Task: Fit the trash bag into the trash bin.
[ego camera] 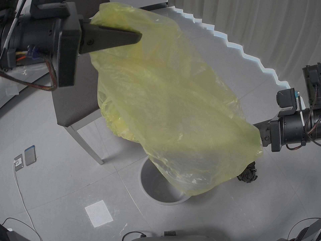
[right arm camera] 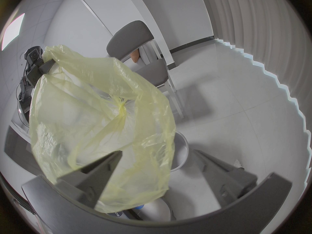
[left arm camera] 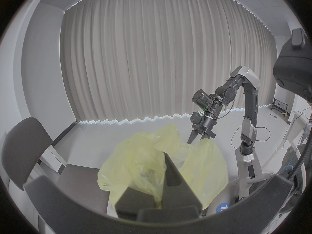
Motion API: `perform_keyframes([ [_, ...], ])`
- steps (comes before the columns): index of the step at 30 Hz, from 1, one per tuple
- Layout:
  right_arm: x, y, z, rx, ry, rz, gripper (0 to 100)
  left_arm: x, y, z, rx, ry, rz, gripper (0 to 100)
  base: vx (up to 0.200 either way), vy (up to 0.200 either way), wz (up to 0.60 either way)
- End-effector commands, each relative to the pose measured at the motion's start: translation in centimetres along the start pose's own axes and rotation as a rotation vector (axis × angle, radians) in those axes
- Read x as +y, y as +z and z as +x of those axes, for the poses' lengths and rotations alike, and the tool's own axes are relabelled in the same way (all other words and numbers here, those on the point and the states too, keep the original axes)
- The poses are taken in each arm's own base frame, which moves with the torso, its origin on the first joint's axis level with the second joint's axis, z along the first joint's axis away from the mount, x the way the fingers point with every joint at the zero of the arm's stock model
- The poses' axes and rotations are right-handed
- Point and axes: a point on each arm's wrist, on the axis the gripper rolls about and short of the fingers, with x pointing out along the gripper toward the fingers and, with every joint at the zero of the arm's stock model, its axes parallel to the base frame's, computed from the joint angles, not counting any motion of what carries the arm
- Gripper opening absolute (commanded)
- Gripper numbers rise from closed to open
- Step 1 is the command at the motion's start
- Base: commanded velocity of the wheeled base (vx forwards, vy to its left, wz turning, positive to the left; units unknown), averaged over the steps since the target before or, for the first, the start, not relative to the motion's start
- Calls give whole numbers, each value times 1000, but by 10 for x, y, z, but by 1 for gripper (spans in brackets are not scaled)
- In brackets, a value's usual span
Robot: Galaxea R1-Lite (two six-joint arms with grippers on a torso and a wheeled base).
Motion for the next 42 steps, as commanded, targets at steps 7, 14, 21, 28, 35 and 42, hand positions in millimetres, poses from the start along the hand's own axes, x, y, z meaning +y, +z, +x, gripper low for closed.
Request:
perform_keyframes([
  [7, 8, -1, 5, 15, 32, -18, 0, 2, 8, -4, -33, 5, 8, 0, 0, 0, 0],
  [14, 8, 3, 2, -5, 21, -19, 0, 5, 10, -6, -47, 28, 5, 0, 0, 0, 0],
  [21, -8, 25, -32, -148, -74, 5, 0, 25, -9, 10, -3, 308, -236, 0, 0, 0, 0],
  [28, -15, 18, -30, -131, -102, 83, 0, -12, -51, 25, -52, 368, -579, 0, 0, 0, 0],
  [35, -22, 15, -11, -80, -178, 98, 0, -55, -109, 29, 34, 303, -717, 0, 0, 0, 0],
  [42, -28, 1, 16, 30, -185, 107, 0, -74, -146, 28, 86, 305, -878, 0, 0, 0, 0],
])
